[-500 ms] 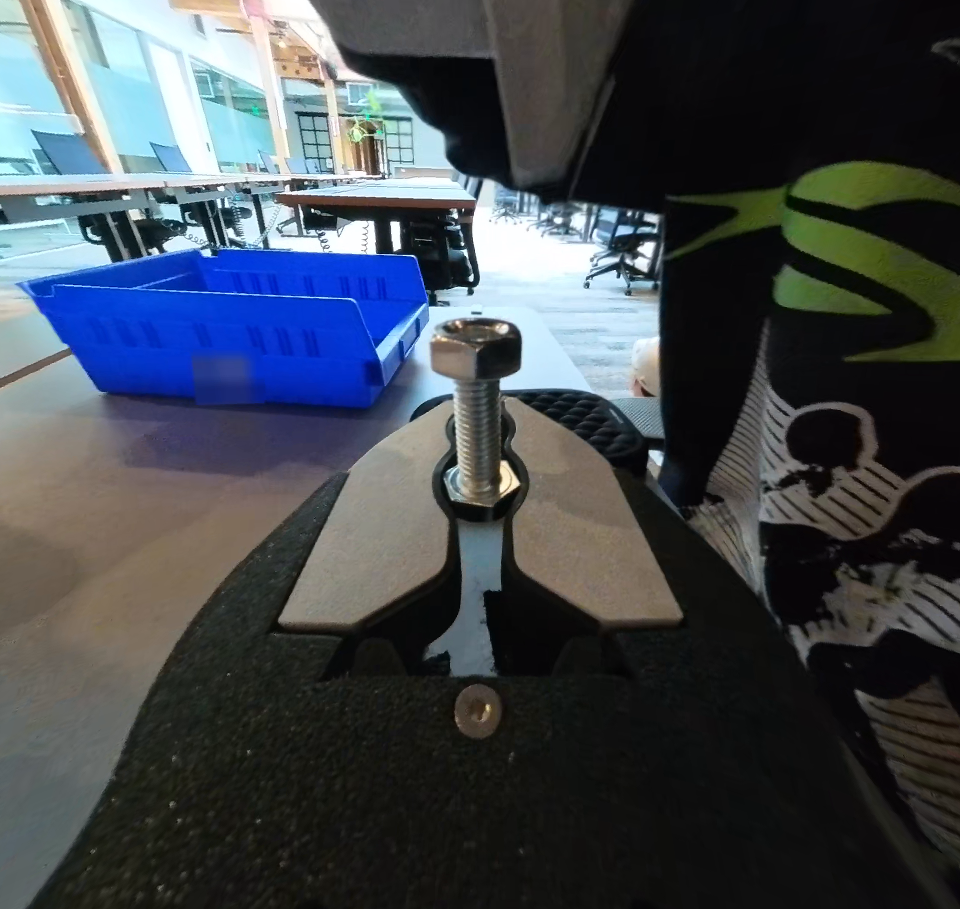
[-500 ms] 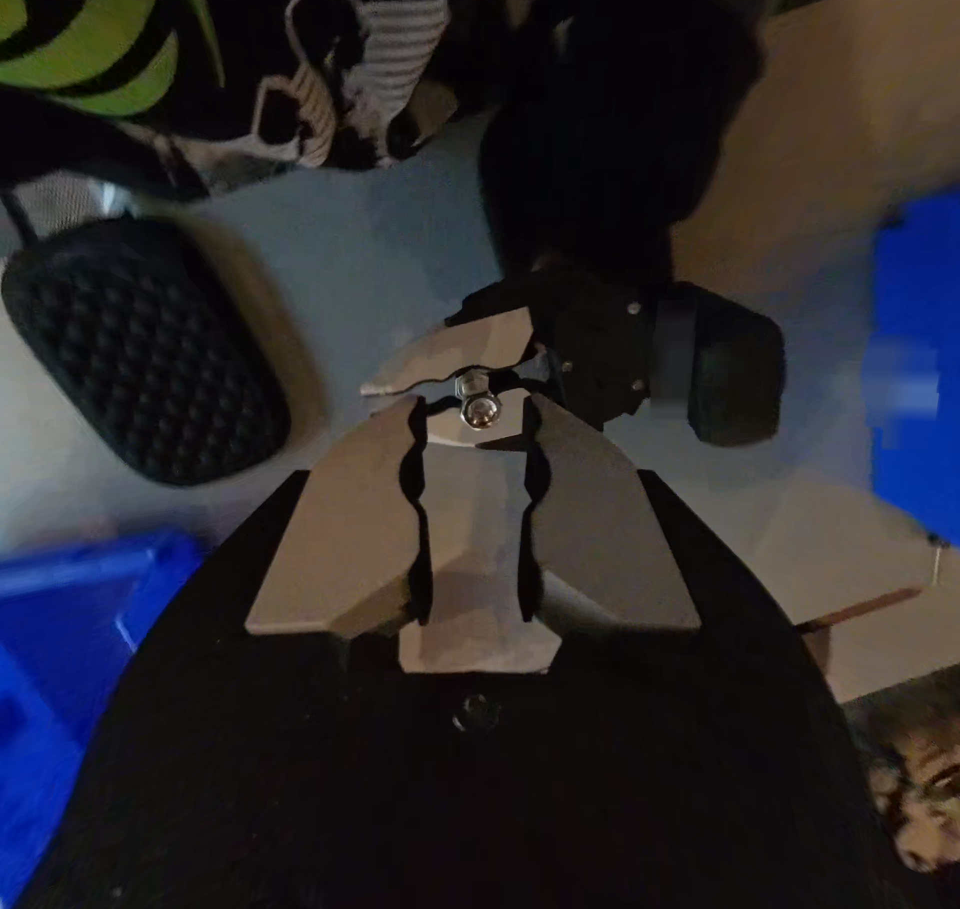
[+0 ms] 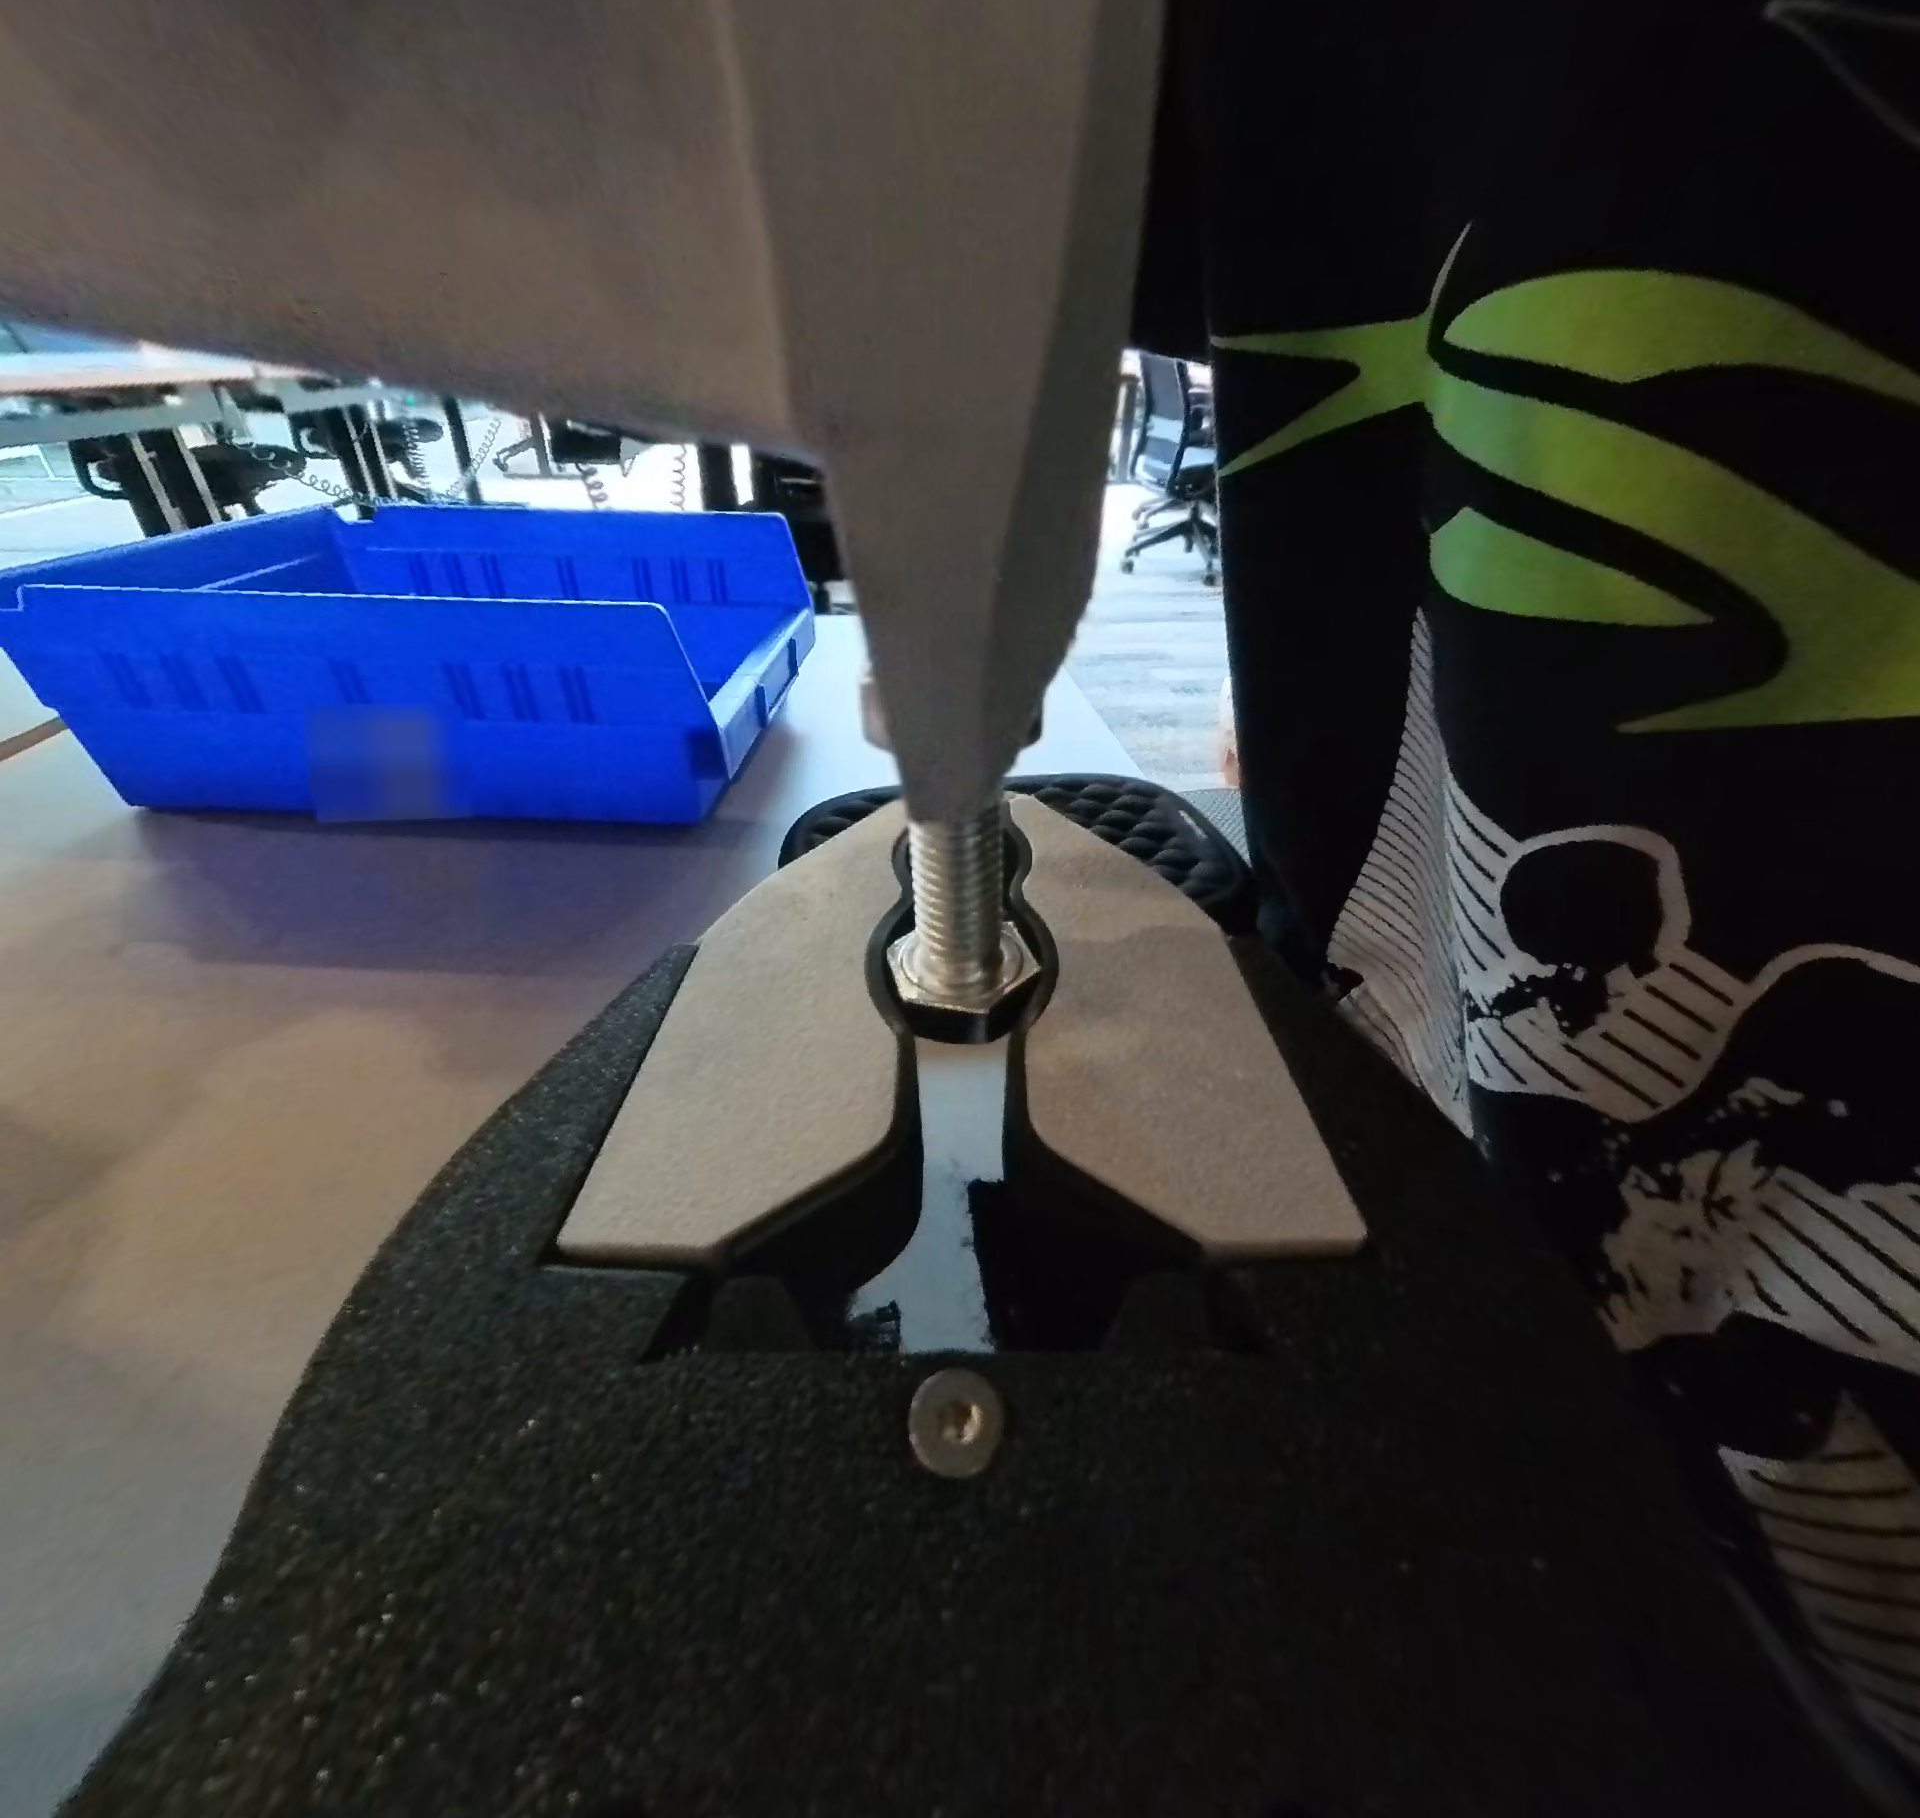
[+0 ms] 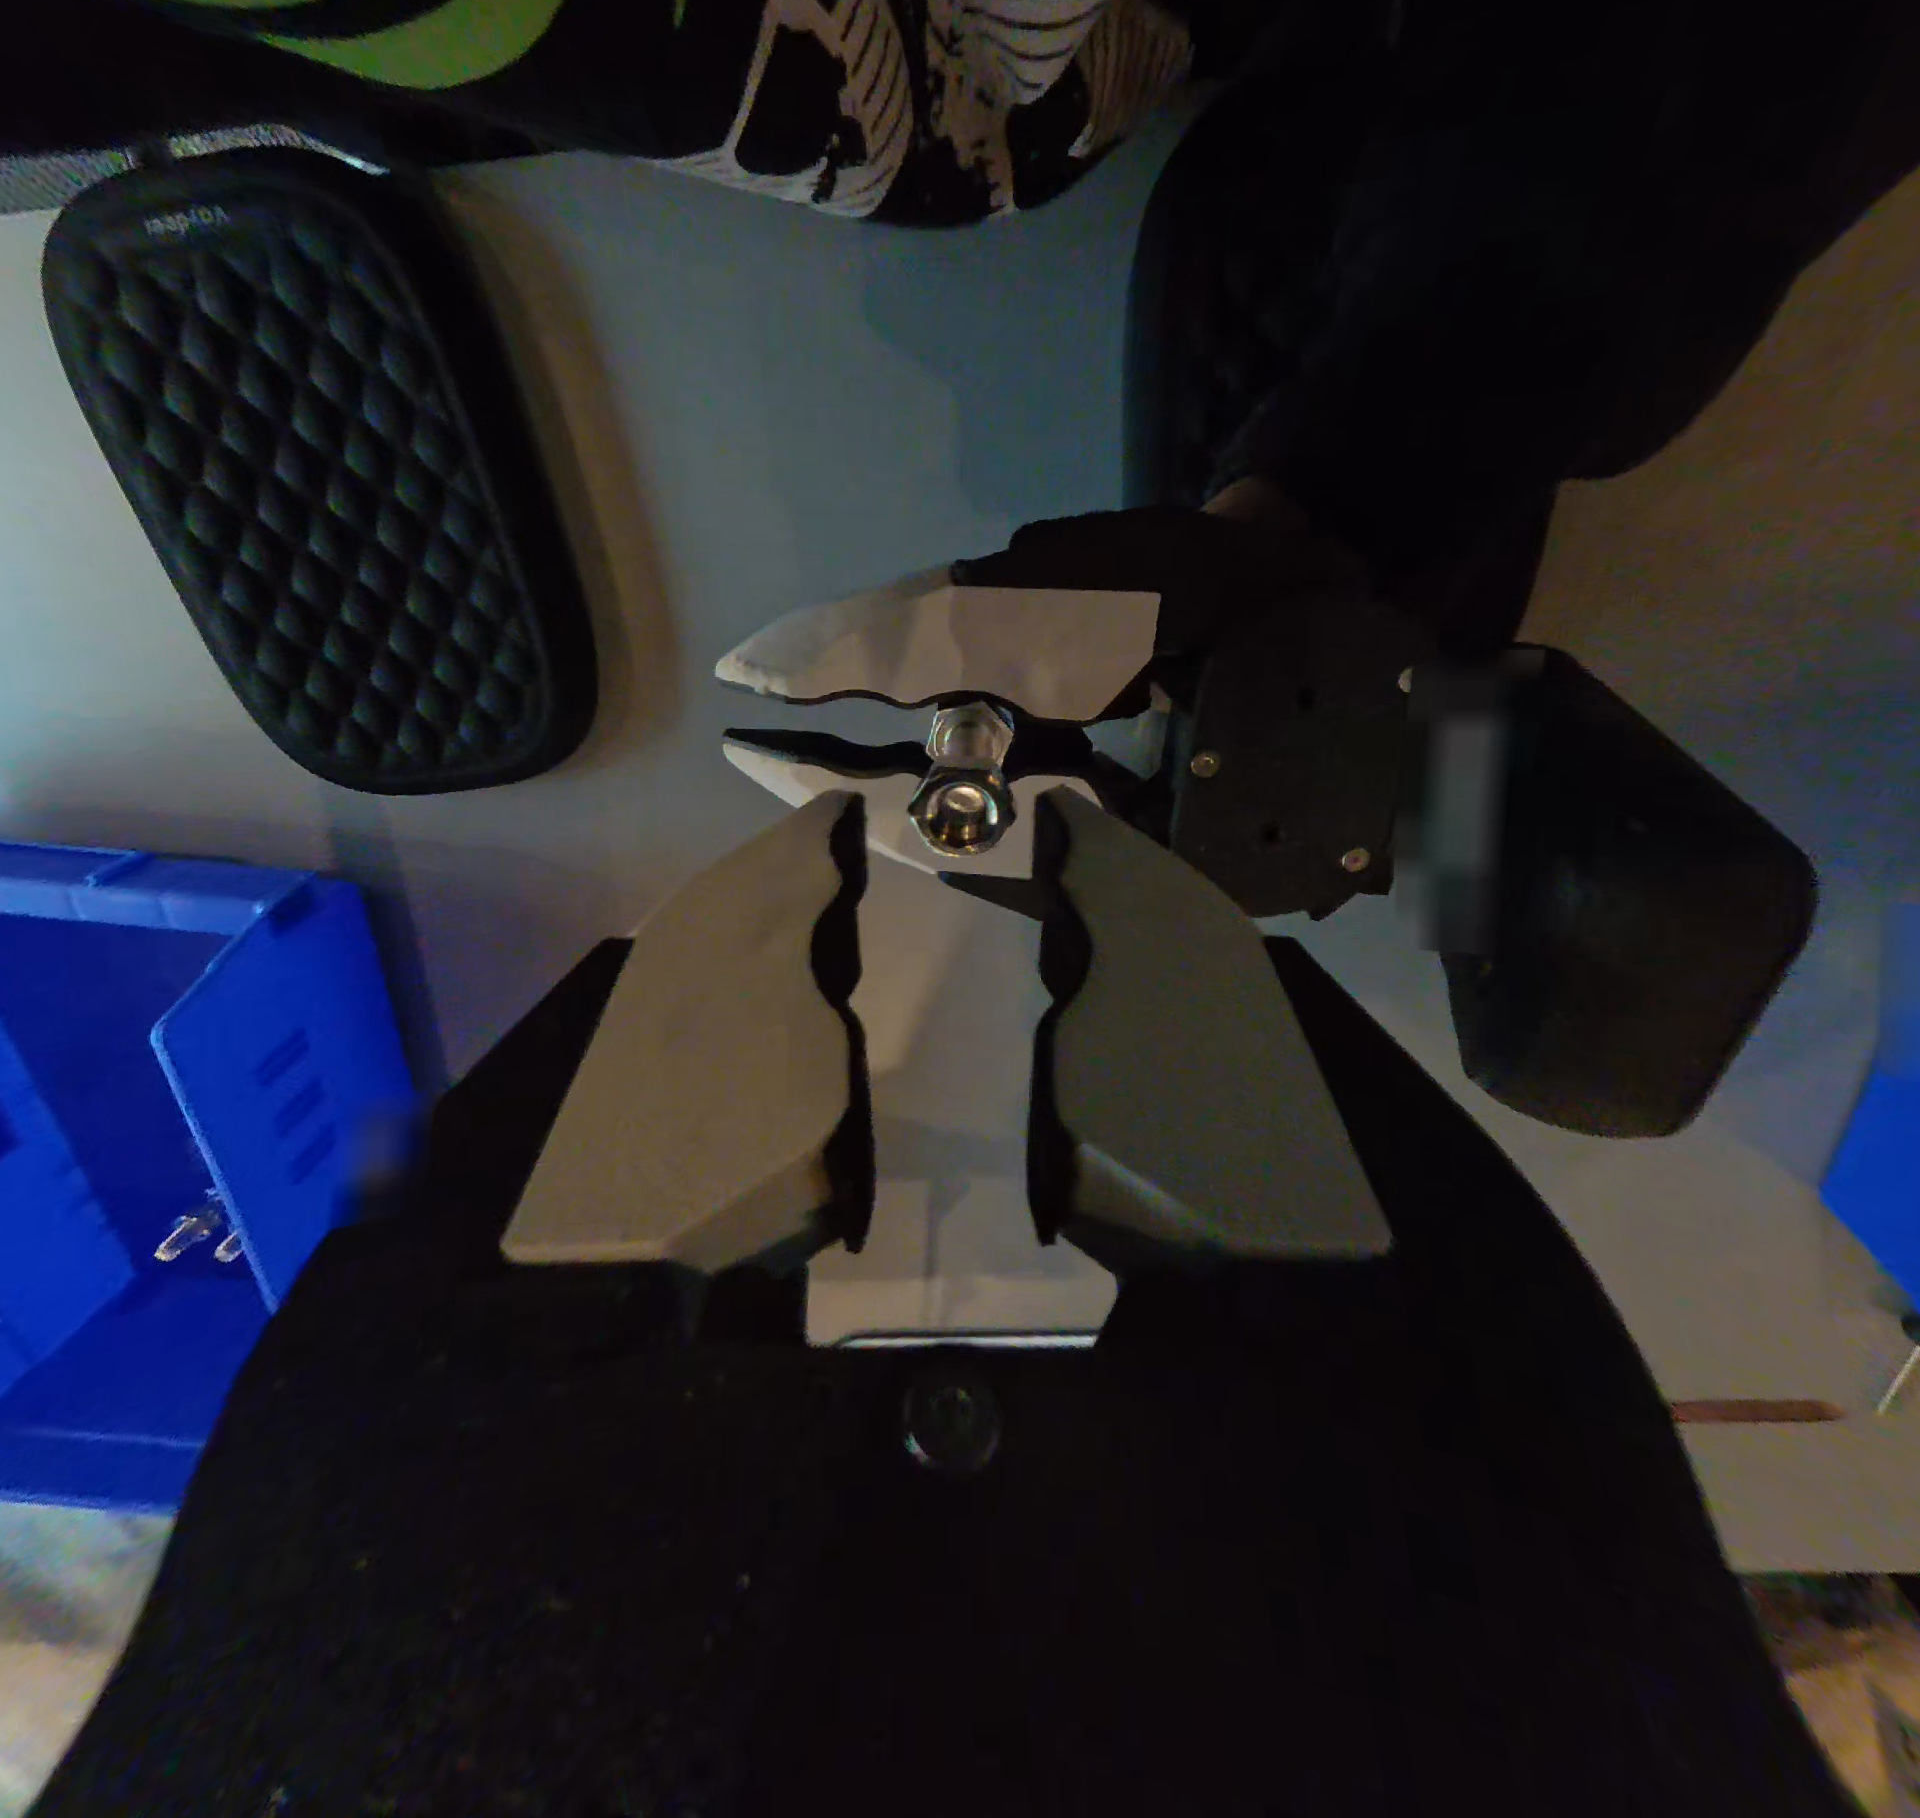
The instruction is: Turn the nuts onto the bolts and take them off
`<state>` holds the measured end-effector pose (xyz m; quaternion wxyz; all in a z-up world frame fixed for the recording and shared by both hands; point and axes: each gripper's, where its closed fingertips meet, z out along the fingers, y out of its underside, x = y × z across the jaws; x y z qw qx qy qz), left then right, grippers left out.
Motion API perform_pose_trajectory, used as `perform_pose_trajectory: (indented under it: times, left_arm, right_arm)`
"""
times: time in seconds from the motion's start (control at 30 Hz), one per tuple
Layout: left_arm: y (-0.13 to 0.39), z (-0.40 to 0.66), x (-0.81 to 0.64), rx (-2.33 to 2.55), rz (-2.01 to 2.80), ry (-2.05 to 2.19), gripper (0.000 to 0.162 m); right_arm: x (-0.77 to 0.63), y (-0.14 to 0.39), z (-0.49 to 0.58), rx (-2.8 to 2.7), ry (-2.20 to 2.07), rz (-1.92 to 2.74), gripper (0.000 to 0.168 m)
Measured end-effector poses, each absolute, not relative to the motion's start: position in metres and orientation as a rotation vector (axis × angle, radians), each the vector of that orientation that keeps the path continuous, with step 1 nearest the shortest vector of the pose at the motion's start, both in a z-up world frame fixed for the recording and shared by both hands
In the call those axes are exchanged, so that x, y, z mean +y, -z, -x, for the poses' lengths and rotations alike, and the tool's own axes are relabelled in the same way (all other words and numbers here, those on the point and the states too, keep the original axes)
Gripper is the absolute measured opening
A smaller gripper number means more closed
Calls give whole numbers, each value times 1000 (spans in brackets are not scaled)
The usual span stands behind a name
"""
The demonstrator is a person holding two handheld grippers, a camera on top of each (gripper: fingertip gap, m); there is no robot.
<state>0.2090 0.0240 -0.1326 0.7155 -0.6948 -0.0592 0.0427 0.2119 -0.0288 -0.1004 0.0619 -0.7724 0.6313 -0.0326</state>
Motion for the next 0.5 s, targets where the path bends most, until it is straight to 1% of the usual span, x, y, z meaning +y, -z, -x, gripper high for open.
perform_pose_trajectory:
  times: [0.03,0.07,0.27,0.5]
  left_arm:
    - [133,-209,24,-131,1539,-97,12]
    - [133,-209,24,-131,1539,-99,12]
    - [129,-204,21,-155,1520,-141,12]
    - [129,-195,19,-219,1521,-213,12]
  right_arm:
    - [-29,101,-212,1904,103,2334,24]
    - [-29,98,-212,1905,115,2338,20]
    - [-32,96,-212,2101,157,2170,18]
    - [-34,96,-207,2630,204,1551,19]
